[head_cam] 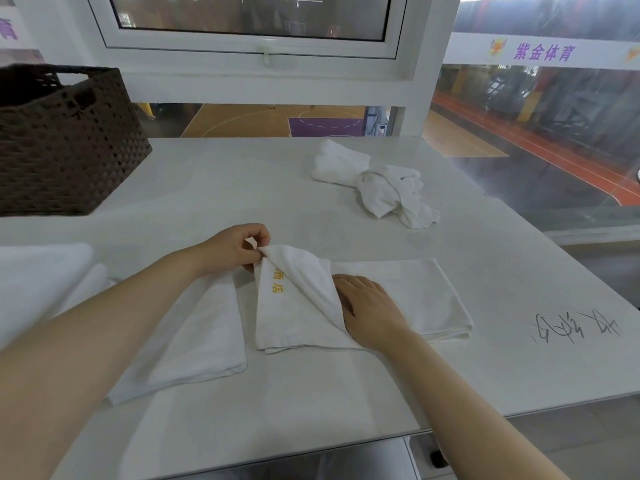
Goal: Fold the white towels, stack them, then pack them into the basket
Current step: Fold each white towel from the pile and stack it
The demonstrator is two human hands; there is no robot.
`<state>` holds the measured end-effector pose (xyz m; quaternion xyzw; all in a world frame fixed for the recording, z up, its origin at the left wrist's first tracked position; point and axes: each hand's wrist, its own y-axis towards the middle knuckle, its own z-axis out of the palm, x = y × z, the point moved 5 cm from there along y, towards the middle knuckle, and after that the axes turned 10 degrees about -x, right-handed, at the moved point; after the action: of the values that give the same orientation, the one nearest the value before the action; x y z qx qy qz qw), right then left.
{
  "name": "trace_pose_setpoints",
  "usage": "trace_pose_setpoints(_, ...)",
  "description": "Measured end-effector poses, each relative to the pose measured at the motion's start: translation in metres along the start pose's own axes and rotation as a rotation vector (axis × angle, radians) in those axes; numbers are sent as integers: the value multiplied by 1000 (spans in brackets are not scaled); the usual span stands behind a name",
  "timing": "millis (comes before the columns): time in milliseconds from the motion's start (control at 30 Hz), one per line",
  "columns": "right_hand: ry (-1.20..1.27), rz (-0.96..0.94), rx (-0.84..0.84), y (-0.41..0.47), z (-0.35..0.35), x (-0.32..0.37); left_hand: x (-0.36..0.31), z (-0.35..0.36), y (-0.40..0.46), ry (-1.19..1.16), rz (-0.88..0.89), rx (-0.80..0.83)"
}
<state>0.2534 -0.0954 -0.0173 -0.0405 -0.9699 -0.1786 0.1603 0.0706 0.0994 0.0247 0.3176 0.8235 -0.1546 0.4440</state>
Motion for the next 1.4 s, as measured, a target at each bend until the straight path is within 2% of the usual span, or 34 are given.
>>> trace_pose_setpoints(167,-10,2,-65,-1,0,1,1,0,-3,278,192,-78)
trace_pose_setpoints(233,14,-9,-125,-5,-5,5,3,-1,-4,337,200,-71)
trace_pose_setpoints(300,42,-91,-155,-11,-10,13,5,0,-7,360,190,-97)
trace_pose_setpoints(367,64,-256,-135,-18,-11,25,5,4,-9,392,171,-114)
trace_pose_setpoints(467,31,-472,-73,-28,-4,38,12,11,-8,481,97,9)
trace_pose_setpoints(533,6,-527,-46,-31,2,43,12,10,-11,529,65,80)
trace_pose_setpoints(600,14,-534,-13,-34,7,52,6,5,-15,559,75,49)
trace_pose_setpoints(733,131,-410,19,-33,10,67,-27,8,-32,533,135,-65)
trace_pose_setpoints(900,289,-349,52,-45,4,73,-46,52,-67,572,204,49)
trace_pose_setpoints(967,339,-255,-70,-48,-11,56,-42,68,-81,647,222,100)
trace_pose_setpoints(1067,250,53,-354,-55,-39,3,-37,79,-98,697,248,54)
trace_pose_setpoints(1133,157,246,-438,-65,-55,-34,-39,79,-104,673,298,5)
trace_pose_setpoints(1267,-5,453,-382,-86,-71,-87,-41,82,-114,715,445,42)
trace_pose_setpoints(1400,-93,454,-342,-96,-67,-97,-41,85,-118,762,505,25)
